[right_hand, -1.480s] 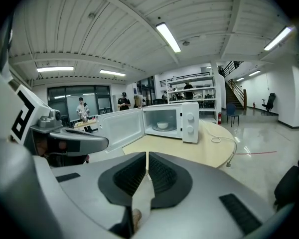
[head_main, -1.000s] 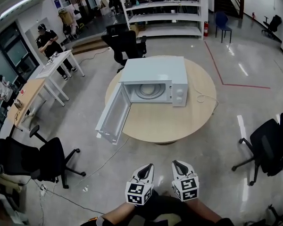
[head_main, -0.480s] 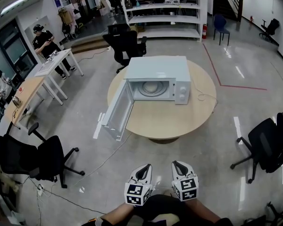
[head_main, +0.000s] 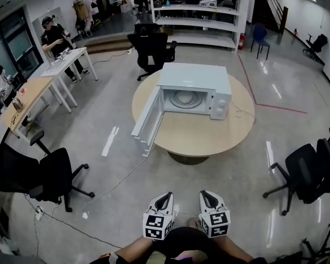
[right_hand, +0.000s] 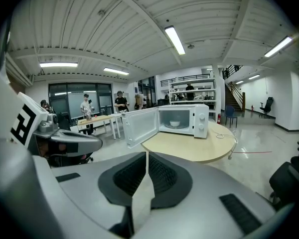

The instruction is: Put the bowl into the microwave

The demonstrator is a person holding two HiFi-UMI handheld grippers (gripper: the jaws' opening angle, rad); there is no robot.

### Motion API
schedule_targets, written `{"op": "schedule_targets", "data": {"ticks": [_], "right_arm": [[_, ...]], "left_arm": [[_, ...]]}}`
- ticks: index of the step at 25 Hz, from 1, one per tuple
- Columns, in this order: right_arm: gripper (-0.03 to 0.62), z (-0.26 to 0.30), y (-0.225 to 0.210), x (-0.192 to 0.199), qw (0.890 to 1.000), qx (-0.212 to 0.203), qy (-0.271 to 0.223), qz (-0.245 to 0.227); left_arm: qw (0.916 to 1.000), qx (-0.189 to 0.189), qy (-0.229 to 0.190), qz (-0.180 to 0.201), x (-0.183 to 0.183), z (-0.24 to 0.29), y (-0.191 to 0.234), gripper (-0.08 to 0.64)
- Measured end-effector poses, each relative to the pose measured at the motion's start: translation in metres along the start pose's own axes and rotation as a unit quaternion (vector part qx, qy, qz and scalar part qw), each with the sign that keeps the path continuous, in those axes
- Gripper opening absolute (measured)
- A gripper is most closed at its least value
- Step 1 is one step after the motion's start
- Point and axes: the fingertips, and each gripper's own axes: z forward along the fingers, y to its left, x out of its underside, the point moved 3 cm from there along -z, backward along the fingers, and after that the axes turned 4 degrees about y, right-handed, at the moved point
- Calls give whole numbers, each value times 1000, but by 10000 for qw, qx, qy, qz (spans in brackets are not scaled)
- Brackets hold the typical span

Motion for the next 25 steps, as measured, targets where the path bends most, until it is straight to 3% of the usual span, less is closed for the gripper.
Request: {"op": "schedule_targets", "data": {"ticks": [17,25], "right_arm": [[29,-31,83,34,9995,318,41,40],[29,-30,111,64,9994,188,165,224]], "left_arm": [[9996,293,34,36,47,-73,23,48],[9997,233,108,51,72,-93,35,48]]}}
